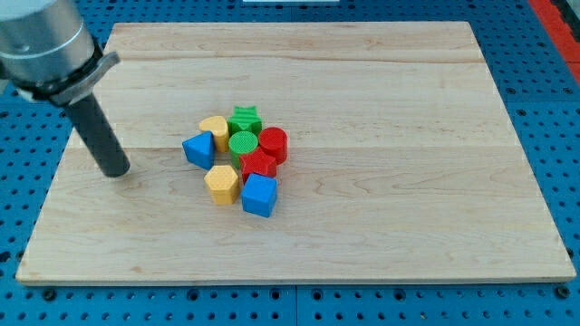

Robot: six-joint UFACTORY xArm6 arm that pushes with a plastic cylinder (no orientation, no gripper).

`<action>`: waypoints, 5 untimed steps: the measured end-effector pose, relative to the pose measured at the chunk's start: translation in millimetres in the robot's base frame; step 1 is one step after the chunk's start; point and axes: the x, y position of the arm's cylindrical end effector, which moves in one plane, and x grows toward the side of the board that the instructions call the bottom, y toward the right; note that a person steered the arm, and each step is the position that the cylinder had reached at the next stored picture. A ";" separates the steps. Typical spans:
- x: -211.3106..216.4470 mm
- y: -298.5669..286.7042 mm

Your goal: Push the blue triangle and yellow hexagon into the left side of the group of blocks

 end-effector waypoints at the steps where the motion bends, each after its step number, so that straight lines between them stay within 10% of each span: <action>1: -37.4 29.5; 5: -30.5 99.6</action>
